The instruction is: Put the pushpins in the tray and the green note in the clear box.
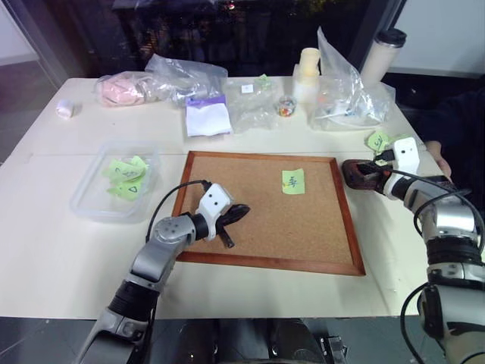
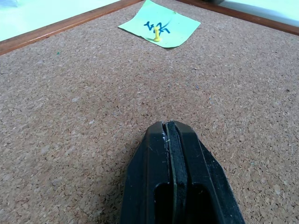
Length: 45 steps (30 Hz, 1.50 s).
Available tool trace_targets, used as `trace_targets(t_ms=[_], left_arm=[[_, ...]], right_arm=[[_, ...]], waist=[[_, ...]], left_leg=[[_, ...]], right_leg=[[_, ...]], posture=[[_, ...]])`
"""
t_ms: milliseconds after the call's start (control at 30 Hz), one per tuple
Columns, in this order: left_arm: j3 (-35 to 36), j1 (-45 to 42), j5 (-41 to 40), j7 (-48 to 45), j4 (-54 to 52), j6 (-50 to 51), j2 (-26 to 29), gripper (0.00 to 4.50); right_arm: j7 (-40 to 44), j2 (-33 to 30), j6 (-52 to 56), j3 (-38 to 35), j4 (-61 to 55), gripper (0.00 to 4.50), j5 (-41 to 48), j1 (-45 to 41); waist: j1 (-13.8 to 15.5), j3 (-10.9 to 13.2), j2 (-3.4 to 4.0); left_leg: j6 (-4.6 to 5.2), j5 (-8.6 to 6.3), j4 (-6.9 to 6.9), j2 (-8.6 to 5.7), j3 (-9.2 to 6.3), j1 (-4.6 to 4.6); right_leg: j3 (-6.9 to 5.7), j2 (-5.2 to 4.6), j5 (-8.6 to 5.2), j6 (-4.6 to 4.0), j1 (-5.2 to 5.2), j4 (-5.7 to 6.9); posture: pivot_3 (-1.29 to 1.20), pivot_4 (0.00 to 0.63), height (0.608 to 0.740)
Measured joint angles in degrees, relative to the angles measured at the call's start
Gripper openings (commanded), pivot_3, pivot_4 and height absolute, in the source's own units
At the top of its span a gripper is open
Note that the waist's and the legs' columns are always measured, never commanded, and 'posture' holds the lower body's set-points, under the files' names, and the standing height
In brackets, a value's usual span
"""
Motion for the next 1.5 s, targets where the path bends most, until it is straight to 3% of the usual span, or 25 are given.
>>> trace_targets(t_ms=[100, 333, 367, 667, 867, 1267, 1400, 1500], left_arm=[[0.0, 0.0, 0.0, 0.0, -0.1, 0.0, 0.0, 0.0], [0.0, 0.4, 0.1, 0.1, -0.6, 0.1, 0.0, 0.0], [0.0, 0.4, 0.1, 0.1, -0.6, 0.2, 0.0, 0.0], [0.3, 0.3, 0.0, -0.1, -1.0, 0.9, 0.0, 0.0], [0.3, 0.3, 0.0, -0.3, -0.9, 0.9, 0.0, 0.0], [0.3, 0.4, 0.1, -0.3, -0.9, 0.9, -0.4, 0.0], [0.3, 0.7, 0.1, -0.1, -1.2, 0.9, -0.4, 0.0], [0.3, 0.9, 0.1, 0.1, -1.5, 0.9, -0.5, 0.0]], right_arm=[[-0.5, 0.0, -0.7, -0.1, 0.2, 0.83, 0.1, 0.1], [-1.6, 0.0, -1.1, -1.2, 1.2, 4.35, 0.1, 0.5], [-1.6, 0.0, -0.8, -1.2, 1.0, 4.44, 0.1, 0.5], [4.7, -0.2, 6.7, 1.6, -15.8, 4.44, 2.5, 3.1], [8.3, 1.5, 12.9, 8.6, -31.7, 4.44, 4.7, 7.1], [6.1, 6.0, 13.7, 14.3, -34.3, 4.44, 3.3, 6.8], [5.1, 7.9, 11.6, 15.1, -29.1, 3.2, 1.6, 5.4], [4.9, 8.0, 10.1, 15.1, -26.0, 1.75, 0.3, 4.6]], waist=[[0.0, 0.0, 0.0], [-0.1, 0.0, 0.0], [-0.1, 0.0, 0.0], [0.0, 0.0, 0.0], [0.0, 0.0, 0.0], [0.1, 0.0, -0.01], [0.0, 0.0, -0.01], [0.1, 0.0, -0.01]], left_leg=[[0.0, 0.0, 0.0, 0.01, 0.0, 0.0], [0.0, 0.0, -0.01, 0.01, 0.0, 0.0], [0.0, 0.0, -0.01, 0.01, 0.0, 0.0], [0.0, 0.0, -0.06, 0.06, -0.02, 0.0], [0.0, 0.0, -0.16, 0.06, -0.07, -0.01], [0.0, 0.0, -0.16, 0.04, -0.07, -0.01], [0.0, 0.0, -0.17, 0.03, -0.06, -0.01], [0.0, 0.0, -0.19, 0.03, -0.04, -0.01]], right_leg=[[0.0, 0.0, 0.0, 0.0, 0.0, 0.0], [0.01, 0.0, 0.0, 0.0, -0.01, 0.0], [0.01, 0.0, 0.0, 0.0, -0.01, 0.0], [0.0, 0.0, 0.0, 0.0, -0.02, -0.02], [-0.03, -0.02, 0.0, 0.0, -0.02, -0.13], [-0.05, -0.04, 0.0, -0.01, -0.01, -0.15], [-0.05, -0.03, 0.0, -0.01, -0.02, -0.16], [-0.05, -0.03, 0.0, -0.01, -0.03, -0.17]], posture=[[0.0, 0.15, 0.74], [0.0, 0.15, 0.74], [0.0, 0.15, 0.74], [0.0, 0.15, 0.74], [0.0, 0.15, 0.74], [0.0, 0.15, 0.74], [0.0, 0.15, 0.74], [0.0, 0.15, 0.74]])
